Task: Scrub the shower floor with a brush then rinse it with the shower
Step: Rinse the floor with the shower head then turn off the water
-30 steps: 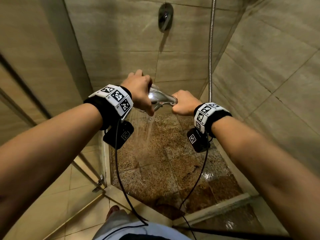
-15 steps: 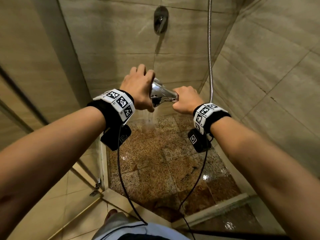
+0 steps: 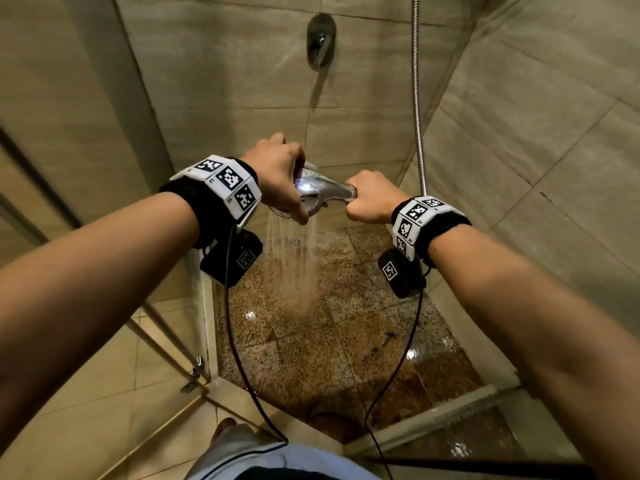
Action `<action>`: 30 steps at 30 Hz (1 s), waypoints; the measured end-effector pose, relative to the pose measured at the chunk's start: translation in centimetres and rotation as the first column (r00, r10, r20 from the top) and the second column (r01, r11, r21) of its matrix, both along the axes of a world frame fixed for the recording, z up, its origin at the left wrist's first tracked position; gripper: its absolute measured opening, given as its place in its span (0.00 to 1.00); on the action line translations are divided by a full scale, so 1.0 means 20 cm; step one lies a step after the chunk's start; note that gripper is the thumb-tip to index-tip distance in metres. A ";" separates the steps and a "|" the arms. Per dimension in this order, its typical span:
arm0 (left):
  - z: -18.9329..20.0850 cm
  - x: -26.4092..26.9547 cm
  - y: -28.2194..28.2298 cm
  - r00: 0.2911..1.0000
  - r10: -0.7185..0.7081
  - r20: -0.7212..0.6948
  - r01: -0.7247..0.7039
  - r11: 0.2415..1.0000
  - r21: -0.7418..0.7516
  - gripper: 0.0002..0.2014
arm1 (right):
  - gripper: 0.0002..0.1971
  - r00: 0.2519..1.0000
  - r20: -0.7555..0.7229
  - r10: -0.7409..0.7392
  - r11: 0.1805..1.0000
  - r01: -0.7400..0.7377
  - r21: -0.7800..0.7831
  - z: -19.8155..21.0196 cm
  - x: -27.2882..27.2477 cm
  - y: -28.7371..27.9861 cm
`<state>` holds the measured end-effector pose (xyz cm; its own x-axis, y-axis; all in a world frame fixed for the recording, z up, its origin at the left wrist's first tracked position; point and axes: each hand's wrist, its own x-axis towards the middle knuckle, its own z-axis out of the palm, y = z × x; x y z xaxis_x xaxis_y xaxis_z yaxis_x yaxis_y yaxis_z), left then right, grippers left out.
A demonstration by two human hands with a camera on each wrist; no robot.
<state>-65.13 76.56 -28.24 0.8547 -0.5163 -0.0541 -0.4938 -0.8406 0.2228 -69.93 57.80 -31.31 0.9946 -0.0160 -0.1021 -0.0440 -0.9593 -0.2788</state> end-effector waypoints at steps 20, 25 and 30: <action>0.02 0.04 0.29 0.995 0.089 0.043 -0.094 0.986 0.139 0.46 | 0.05 1.000 -0.019 -0.005 0.975 0.009 0.224 -0.12 0.09 0.36; 0.03 0.05 0.32 0.992 0.070 0.102 -0.082 0.989 0.125 0.44 | 0.06 0.999 0.034 -0.011 0.980 0.004 0.200 -0.13 0.11 0.40; 0.05 0.06 0.31 0.987 0.034 0.157 -0.051 0.993 0.106 0.47 | 0.11 0.997 0.075 -0.035 0.974 0.017 0.227 -0.14 0.12 0.40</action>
